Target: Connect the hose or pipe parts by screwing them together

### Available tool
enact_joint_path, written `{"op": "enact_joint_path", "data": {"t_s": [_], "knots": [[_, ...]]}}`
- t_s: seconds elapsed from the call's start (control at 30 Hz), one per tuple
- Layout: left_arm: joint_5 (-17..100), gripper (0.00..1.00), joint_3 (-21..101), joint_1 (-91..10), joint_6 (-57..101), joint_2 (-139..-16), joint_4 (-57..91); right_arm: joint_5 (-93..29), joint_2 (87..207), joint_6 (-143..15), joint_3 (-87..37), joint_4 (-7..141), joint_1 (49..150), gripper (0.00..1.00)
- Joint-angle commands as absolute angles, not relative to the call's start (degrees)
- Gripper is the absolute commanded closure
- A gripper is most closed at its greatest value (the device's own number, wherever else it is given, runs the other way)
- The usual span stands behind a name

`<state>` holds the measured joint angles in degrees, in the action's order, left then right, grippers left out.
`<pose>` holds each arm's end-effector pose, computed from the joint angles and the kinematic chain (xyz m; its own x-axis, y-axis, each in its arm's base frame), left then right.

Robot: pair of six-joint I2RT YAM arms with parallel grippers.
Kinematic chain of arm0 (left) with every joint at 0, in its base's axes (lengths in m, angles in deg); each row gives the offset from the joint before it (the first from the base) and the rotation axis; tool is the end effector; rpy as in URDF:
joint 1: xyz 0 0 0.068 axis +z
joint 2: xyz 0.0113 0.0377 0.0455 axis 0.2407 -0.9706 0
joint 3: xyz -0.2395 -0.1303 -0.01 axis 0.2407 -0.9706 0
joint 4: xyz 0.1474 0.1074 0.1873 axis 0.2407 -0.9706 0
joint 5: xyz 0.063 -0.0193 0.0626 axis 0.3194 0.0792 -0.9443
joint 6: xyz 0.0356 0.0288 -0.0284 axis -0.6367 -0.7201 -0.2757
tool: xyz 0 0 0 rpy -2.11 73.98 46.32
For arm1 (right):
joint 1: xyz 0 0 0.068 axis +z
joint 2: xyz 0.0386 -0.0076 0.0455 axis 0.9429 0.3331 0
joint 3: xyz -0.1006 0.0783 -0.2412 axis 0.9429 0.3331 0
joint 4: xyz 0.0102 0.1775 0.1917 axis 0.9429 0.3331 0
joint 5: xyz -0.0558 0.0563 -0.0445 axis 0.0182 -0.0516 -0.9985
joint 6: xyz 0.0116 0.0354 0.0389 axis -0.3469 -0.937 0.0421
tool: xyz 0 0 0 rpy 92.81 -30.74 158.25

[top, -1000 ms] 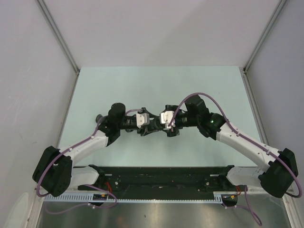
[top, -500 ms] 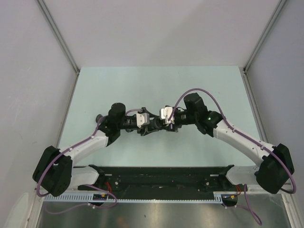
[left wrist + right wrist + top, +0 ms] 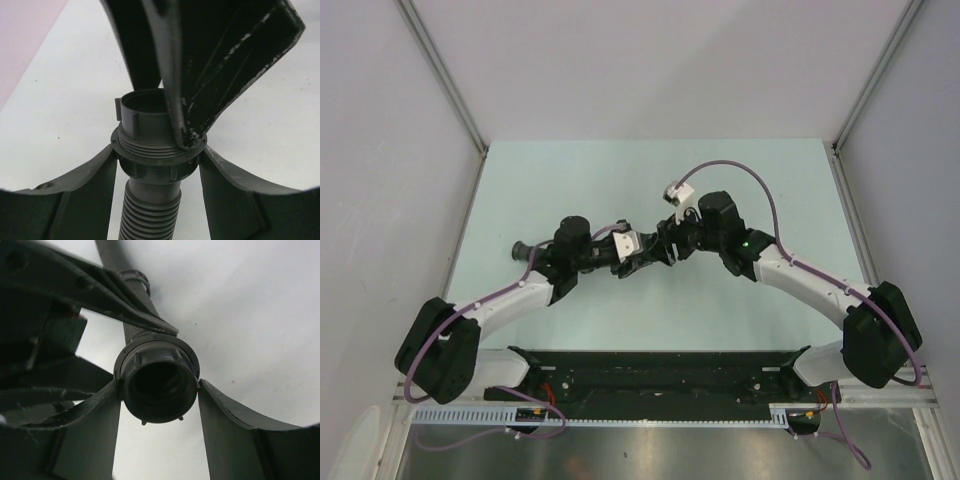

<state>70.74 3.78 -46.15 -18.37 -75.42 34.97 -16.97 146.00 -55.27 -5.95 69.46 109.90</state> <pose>0.2187 -0.1637 0.2344 0.2142 0.3119 -0.9257 0.9253 0.2388 0.2946 0.2377 0.2127 0.2844 -0.3142 -0.2984 -0.9013 -0.8640 0.4834 0.1412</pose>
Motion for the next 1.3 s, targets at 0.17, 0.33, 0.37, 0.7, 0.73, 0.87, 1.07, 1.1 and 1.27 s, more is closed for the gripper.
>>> {"op": "enact_joint_path", "data": {"t_s": [0.17,0.33,0.37,0.7,0.73,0.87,1.07,1.1,1.27], "knots": [[63.75,1.00,7.34,-48.64,-20.34,-76.43,41.09,-30.24,143.54,-108.62,-7.59,63.37,112.56,0.55],[63.57,1.00,6.73,-48.64,-20.07,-75.91,41.09,-32.41,141.70,-114.01,-6.62,61.67,112.91,0.25],[63.83,1.00,6.55,-48.64,-20.07,-75.65,41.09,-33.39,140.12,-112.79,-6.62,62.73,112.82,0.22],[69.98,1.00,5.68,-47.33,-19.11,-74.15,41.00,-31.91,131.33,-81.52,-6.44,70.73,105.36,0.14],[71.29,1.00,5.59,-47.06,-18.93,-73.54,41.00,-30.69,131.15,-77.74,-6.44,70.65,103.61,0.14],[75.77,1.00,5.24,-46.01,-17.71,-72.22,40.83,-11.39,131.50,-48.21,-6.09,68.89,101.31,0.14],[80.00,1.00,5.06,-45.30,-17.61,-71.25,39.77,0.78,130.35,-20.42,-4.86,75.40,103.59,0.10],[80.44,1.00,5.06,-45.22,-17.79,-71.25,39.60,1.48,130.44,-15.18,-4.86,76.70,103.50,0.09],[82.46,1.00,5.50,-44.95,-17.96,-71.69,38.63,4.21,131.40,-8.02,-4.95,77.07,103.59,0.08]]}}
